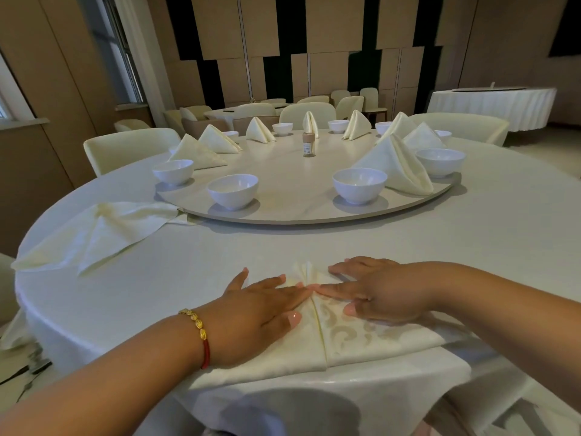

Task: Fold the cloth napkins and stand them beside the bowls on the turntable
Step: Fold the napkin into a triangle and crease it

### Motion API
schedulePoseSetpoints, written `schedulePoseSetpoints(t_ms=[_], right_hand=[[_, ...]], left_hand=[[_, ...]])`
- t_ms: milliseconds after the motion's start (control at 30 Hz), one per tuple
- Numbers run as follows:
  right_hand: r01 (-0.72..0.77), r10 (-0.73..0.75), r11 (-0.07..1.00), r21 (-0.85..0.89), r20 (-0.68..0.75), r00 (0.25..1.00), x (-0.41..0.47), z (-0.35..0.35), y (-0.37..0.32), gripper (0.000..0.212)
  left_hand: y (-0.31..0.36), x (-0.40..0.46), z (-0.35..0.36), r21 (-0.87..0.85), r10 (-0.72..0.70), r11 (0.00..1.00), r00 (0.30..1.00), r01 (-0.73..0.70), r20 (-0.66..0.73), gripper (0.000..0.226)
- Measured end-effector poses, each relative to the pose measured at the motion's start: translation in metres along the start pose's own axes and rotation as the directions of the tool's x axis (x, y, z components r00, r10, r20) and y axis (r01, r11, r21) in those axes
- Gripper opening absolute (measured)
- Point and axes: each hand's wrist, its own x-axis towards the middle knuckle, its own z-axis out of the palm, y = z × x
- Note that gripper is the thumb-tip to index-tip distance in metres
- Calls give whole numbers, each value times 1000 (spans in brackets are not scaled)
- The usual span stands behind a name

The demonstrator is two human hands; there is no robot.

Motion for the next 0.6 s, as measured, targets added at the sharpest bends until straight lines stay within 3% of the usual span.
schedulePoseSetpoints(t_ms=[267,367,433,600], right_hand=[[26,-26,999,24,-5,1000,2,-10,2,48],[111,-67,977,182,-232,970,20,-20,2,39],[158,-79,970,183,-379,922,40,-25,1,38],[260,-220,965,42,-411,885,85,-35,-12,22]], left_hand=[[10,-1,-2,183,10,983,1000,-9,-4,72],[13,-2,-4,198,13,980,1000,-17,19,69],[14,-2,-5,206,14,978,1000,-19,23,67],[14,0,-6,210,3,978,999,-13,50,69]])
